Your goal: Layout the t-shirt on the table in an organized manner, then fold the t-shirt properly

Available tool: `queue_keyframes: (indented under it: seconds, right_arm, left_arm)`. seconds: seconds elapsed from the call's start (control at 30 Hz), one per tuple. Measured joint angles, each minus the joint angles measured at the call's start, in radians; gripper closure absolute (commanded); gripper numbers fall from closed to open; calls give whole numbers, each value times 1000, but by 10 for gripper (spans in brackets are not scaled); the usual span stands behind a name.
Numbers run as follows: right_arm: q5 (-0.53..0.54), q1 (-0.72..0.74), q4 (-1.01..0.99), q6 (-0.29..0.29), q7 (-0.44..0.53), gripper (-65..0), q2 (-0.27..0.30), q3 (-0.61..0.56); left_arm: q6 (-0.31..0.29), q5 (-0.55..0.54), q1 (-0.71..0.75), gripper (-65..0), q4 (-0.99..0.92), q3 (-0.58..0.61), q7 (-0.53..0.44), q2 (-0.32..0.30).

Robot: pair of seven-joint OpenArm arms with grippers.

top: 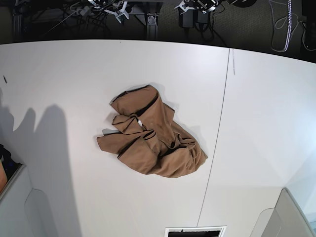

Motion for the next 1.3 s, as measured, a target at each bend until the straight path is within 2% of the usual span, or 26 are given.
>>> queue_keyframes:
  seconds: [0.37,0.47,0.57,0.83,1.07,1.3]
  right_arm:
    - [0,0,0,0,0,0,0,0]
    - [0,0,0,0,0,0,0,0]
    - [0,-3,2,1,3,0,0,0]
    - [0,-42,12,2,3,0,1,0]
    - [-46,-114,139,2,0,0,9,0]
    - [-80,-238,420,2,-24,0,64,-1]
  left_arm:
    - [-1,0,0,-60,0,0,0,0]
    - [-31,1,13,-60,13,0,3,-1]
    - [-72,0,40,-60,58,0,33,0]
    - [-74,7,139,-60,227,-18,53,-9]
    - [-76,32,192,-61,335,-133,53,-18]
    - [-82,28,291,-62,546,-335,82,-69]
